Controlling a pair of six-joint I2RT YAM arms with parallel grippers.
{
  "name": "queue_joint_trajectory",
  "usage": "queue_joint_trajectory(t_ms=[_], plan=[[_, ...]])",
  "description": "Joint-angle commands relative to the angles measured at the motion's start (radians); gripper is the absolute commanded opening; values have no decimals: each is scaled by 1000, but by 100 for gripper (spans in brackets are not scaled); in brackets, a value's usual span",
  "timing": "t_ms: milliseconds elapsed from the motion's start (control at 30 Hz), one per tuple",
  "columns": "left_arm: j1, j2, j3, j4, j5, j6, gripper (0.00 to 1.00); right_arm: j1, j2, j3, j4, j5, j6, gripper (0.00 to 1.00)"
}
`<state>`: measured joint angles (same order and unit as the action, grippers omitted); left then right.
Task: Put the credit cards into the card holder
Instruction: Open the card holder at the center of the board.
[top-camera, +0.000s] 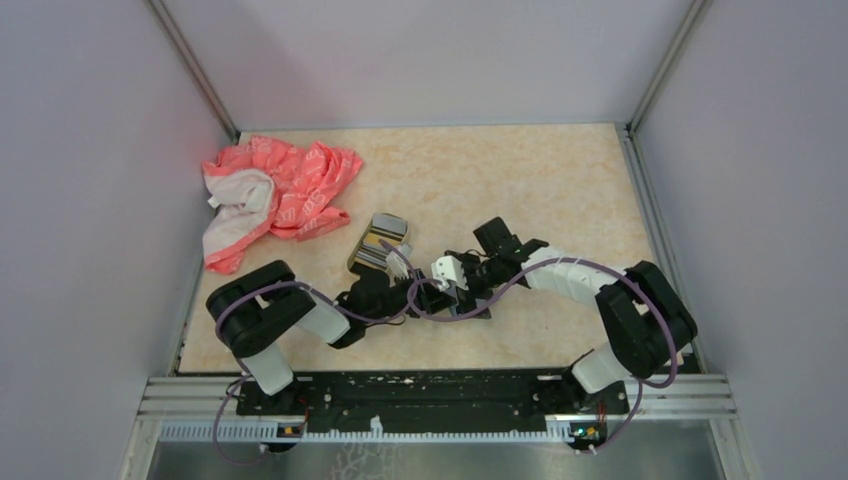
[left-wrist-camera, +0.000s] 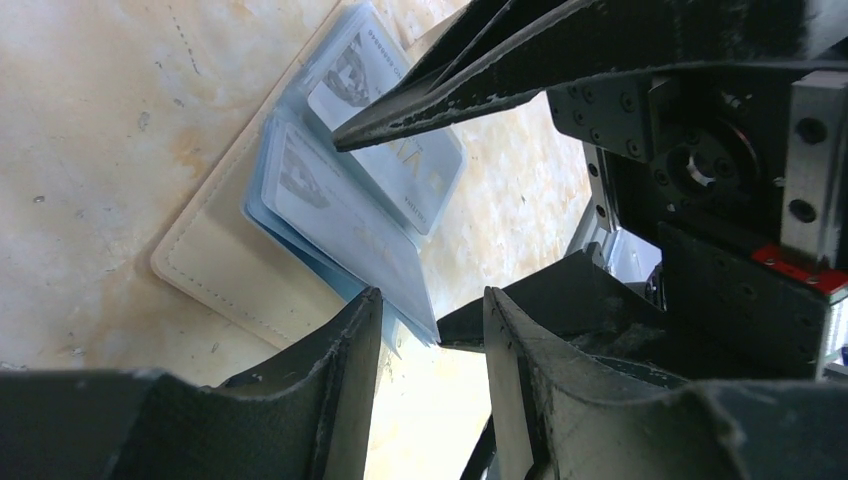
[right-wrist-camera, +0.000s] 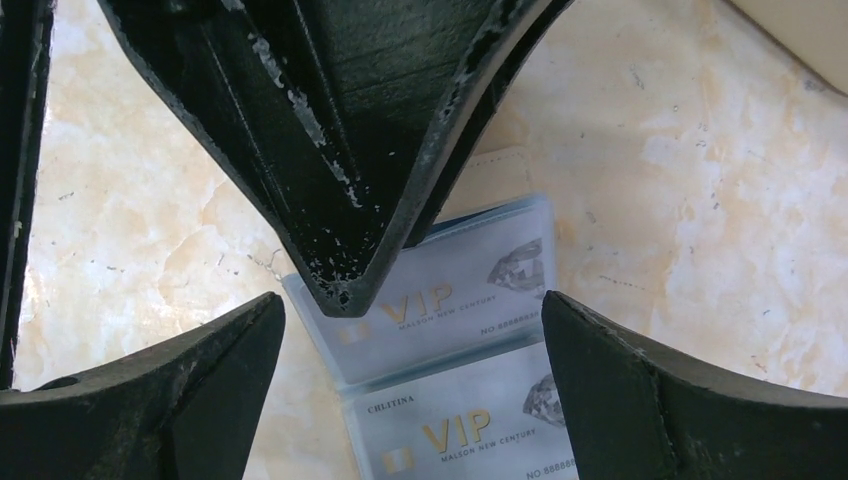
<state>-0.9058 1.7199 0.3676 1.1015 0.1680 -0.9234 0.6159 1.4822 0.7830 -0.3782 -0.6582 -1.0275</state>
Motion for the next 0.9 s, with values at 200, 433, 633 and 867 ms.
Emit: queue_joint_trajectory(t_ms=[200,433,633,867], plan=[[13,14,4,82,24,-12,48,21,9,-13,55,42,7,98],[16,24,0,92,31,-15,48,21,-17,-13,68,70,6,98],[19,39,1,107,38,-18,48,20,-22,-9,65,81,1,93],[28,59,18,123,64,-25,49,3,-29,-2,52,56,5,94]])
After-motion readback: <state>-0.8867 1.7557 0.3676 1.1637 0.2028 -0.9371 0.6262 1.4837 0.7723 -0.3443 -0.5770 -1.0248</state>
